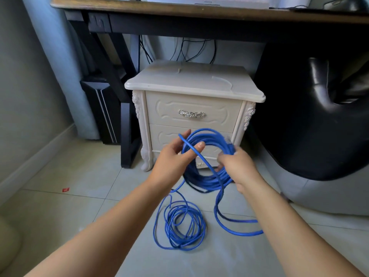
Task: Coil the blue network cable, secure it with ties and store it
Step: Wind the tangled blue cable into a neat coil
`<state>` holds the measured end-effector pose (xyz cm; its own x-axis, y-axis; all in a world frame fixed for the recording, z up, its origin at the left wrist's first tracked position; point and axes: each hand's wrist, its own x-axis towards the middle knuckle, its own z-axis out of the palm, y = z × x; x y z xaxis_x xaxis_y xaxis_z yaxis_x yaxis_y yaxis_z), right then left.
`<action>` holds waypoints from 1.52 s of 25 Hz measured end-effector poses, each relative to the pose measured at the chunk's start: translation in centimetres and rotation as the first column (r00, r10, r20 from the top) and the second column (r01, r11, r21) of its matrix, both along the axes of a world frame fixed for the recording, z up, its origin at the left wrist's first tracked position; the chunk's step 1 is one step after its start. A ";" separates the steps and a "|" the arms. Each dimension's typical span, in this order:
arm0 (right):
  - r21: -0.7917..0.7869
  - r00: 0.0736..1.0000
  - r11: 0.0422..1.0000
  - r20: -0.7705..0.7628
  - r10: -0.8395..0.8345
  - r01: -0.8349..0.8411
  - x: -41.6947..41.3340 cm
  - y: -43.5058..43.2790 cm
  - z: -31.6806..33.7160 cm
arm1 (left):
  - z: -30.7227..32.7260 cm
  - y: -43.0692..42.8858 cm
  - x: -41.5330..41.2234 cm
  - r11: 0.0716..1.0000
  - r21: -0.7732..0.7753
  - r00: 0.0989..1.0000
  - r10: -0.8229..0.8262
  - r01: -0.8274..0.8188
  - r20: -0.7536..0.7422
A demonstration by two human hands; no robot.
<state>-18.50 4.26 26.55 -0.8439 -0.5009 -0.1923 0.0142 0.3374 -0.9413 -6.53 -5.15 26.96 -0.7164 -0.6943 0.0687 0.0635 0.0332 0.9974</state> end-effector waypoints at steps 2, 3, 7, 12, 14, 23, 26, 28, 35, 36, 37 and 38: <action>0.114 0.975 0.970 -0.044 0.220 -0.214 1.0 0.1 0.4 | 0.1 -1.6 0.4 0.997 -0.047 0.992 -0.063 0.068 0.108; 0.148 0.949 0.942 -0.043 0.311 -0.302 1.3 0.2 0.4 | 0.1 -2.2 0.6 0.989 -0.056 0.980 -0.124 0.134 0.159; 0.258 0.801 0.777 -0.015 0.598 -0.575 2.0 0.3 0.2 | -0.2 -2.9 1.5 0.880 -0.009 0.807 -0.431 0.475 0.405; 0.191 0.730 0.708 0.087 0.678 -0.680 2.5 -0.3 -0.3 | -0.3 -3.9 2.2 0.790 -0.004 0.659 -0.510 0.613 0.553; 0.122 0.651 0.640 0.123 0.749 -0.759 2.4 -0.1 0.5 | -0.3 -4.4 2.3 0.845 0.023 0.703 -0.459 0.534 0.543; -0.123 0.665 0.726 0.319 0.675 -0.677 0.9 0.4 0.3 | -0.1 -5.3 3.0 0.810 -0.158 0.664 -0.332 0.565 0.670; -0.049 0.847 0.877 0.237 0.476 -0.478 0.0 0.3 0.8 | 0.0 -5.2 3.2 0.800 -0.189 0.660 -0.308 0.570 0.685; -0.082 0.923 0.968 0.292 0.250 -0.236 -1.0 0.4 0.5 | 0.2 -5.2 3.5 0.796 -0.204 0.685 -0.323 0.570 0.653; -0.126 0.963 0.958 -0.115 0.243 -0.256 0.0 0.0 0.6 | 0.2 -6.0 4.1 0.798 -0.330 0.793 -0.277 0.505 0.542; -0.123 0.922 0.914 -0.078 0.379 -0.386 1.0 -0.2 0.6 | 0.3 -5.9 4.0 0.808 -0.336 0.816 -0.278 0.483 0.506; -0.095 0.872 0.867 -0.039 0.488 -0.490 1.8 -0.3 0.5 | 0.5 -5.9 4.0 0.828 -0.325 0.842 -0.284 0.456 0.458; -0.060 0.827 0.825 -0.022 0.561 -0.561 2.2 -0.3 0.1 | 0.7 -5.9 3.9 0.856 -0.300 0.869 -0.288 0.422 0.403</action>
<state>-16.34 3.98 26.66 -0.4142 -0.8988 -0.1435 -0.1631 0.2284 -0.9598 -2.60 -11.06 27.65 -0.9334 -0.3582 -0.0209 -0.1883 0.4395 0.8783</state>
